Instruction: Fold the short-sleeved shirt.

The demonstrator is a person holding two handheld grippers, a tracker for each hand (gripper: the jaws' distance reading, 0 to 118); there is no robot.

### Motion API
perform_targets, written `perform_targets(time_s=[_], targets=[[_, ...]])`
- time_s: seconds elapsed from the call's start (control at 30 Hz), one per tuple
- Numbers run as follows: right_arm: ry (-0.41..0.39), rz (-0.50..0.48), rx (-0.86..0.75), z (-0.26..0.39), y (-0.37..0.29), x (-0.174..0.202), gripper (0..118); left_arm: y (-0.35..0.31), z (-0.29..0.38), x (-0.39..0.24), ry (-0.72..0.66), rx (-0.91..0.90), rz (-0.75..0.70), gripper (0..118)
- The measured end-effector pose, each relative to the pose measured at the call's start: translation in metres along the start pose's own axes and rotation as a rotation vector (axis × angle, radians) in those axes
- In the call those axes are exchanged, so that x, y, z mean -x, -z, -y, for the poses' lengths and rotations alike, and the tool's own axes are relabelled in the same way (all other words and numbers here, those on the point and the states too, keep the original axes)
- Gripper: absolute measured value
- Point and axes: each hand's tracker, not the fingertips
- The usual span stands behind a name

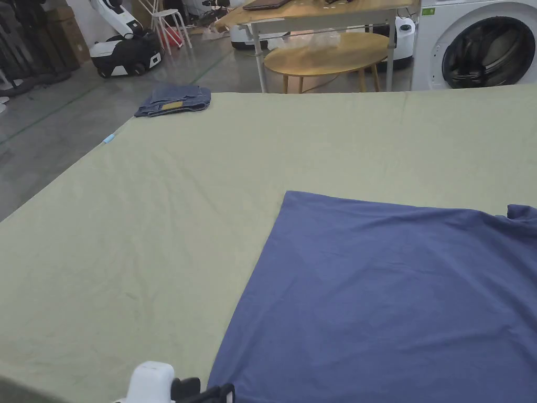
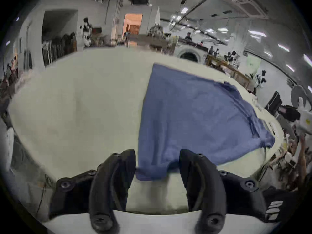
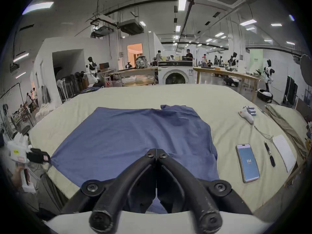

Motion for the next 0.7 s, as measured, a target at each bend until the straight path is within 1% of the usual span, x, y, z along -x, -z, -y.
perform_targets(time_s=[0.07,0.1,0.13,0.17,0.2,0.27,0.3,0.33,0.37,0.4,0.43,0.47,0.53,0.6,0.67,0.7], targets=[[0.016,0.006,0.004,0.003,-0.001,-0.009,0,0.020,0.007,0.002,0.004,0.059,-0.043,35],[0.024,0.013,0.002,0.004,-0.002,-0.011,0,0.021,0.007,0.001,0.019,0.034,-0.091,30],[0.035,0.023,0.006,0.005,-0.005,-0.015,0,0.018,0.004,0.000,0.014,0.021,-0.058,21],[0.048,0.035,0.015,0.007,-0.007,-0.022,0,0.019,-0.002,0.001,0.011,0.037,-0.061,7],[0.066,0.059,0.026,0.010,-0.011,-0.028,0,0.018,-0.005,-0.001,0.018,0.054,-0.061,3],[0.094,0.123,0.030,0.020,-0.024,-0.039,0,0.021,-0.007,-0.008,0.020,0.071,-0.035,3],[0.102,0.148,0.027,0.025,-0.031,-0.045,0,0.023,-0.006,-0.015,0.077,0.086,-0.080,3],[0.109,0.176,0.020,0.031,-0.038,-0.052,11,0.021,-0.007,-0.026,0.141,0.099,-0.092,3],[0.117,0.227,0.014,0.039,-0.045,-0.060,45,0.024,-0.009,-0.032,0.179,0.113,-0.123,3],[0.137,0.254,0.018,0.048,-0.050,-0.068,64,0.028,-0.012,-0.033,0.178,0.138,-0.134,3],[0.151,0.275,0.056,0.056,-0.055,-0.073,65,0.032,-0.016,-0.035,0.167,0.170,-0.143,3],[0.181,0.294,0.114,0.067,-0.055,-0.081,65,0.028,-0.019,-0.044,0.175,0.163,-0.144,3],[0.233,0.322,0.169,0.092,-0.049,-0.093,65,0.027,-0.014,-0.049,0.200,0.153,-0.151,3],[0.268,0.308,0.226,0.108,-0.041,-0.098,65,0.020,-0.011,-0.050,0.196,0.135,-0.155,3],[0.294,0.277,0.231,0.120,-0.033,-0.100,65,0.018,-0.013,-0.052,0.182,0.137,-0.154,3],[0.301,0.274,0.231,0.122,-0.027,-0.100,62,0.018,-0.014,-0.053,0.182,0.143,-0.154,3]])
